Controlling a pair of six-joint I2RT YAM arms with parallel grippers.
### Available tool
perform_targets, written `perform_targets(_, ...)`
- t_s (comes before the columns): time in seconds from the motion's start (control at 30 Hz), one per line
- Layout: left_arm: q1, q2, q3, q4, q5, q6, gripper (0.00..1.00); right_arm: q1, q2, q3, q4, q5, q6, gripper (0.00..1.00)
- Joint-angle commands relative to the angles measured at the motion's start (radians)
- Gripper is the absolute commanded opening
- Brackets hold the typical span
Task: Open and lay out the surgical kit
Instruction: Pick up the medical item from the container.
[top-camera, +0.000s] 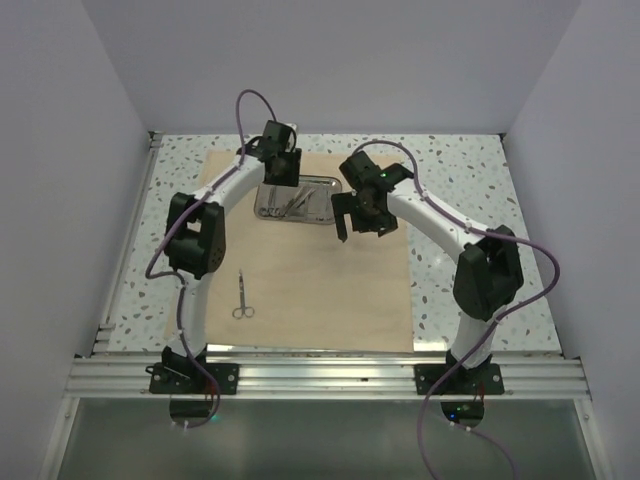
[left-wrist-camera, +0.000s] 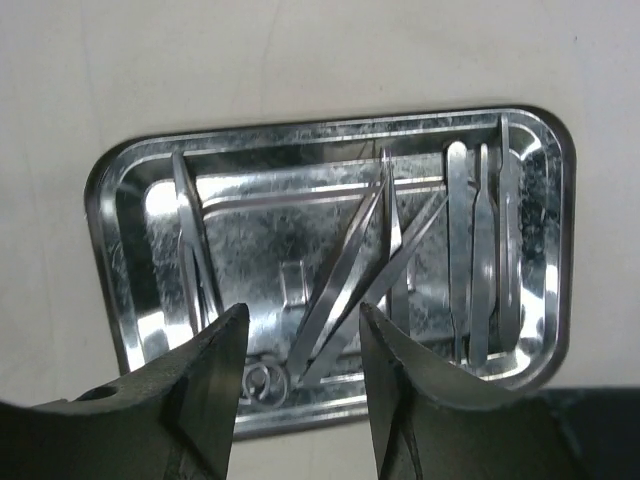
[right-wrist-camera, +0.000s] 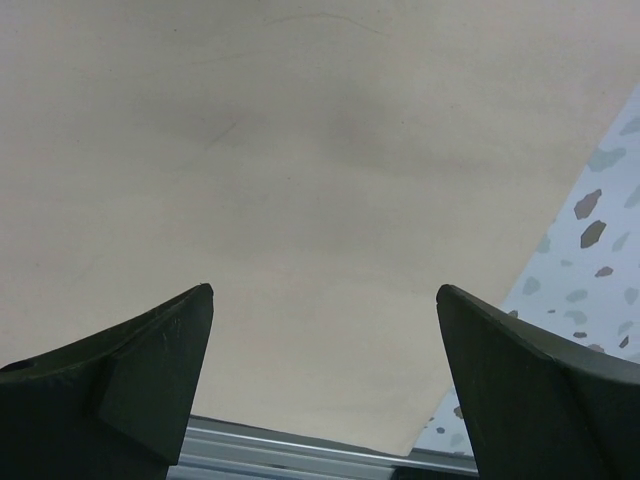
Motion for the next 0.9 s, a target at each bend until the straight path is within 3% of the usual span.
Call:
perform_targets(0.0,0.002,0.116,0.181,-0.026,0.041,0.052,0.51,-0.014,-0.073,-0.017,-0.005,0.029,0.012,0.98)
perform_targets(0.27,-0.001,0.231,0.272,-0.011,0.095,0.036,0.51,-0.037,-0.070,-0.033,-0.016,0.038,0.006,0.97)
perform_targets(0.6,-0.001,0.279,0.233,-0.011,0.081,0.049,0.44,-0.069,-0.019,0.003,-0.014,0.022,-0.011,0.97)
perform_targets(0.7,-0.001,0.290,0.225,-0.012,0.061,0.055,0.36,-0.074,-0.002,0.016,-0.011,0.012,-0.013,0.97)
perform_targets(0.87,0.002,0.311,0.274,-0.035,0.052,0.057,0.07,-0.076,0.024,0.046,-0.014,0.005,-0.019,0.97)
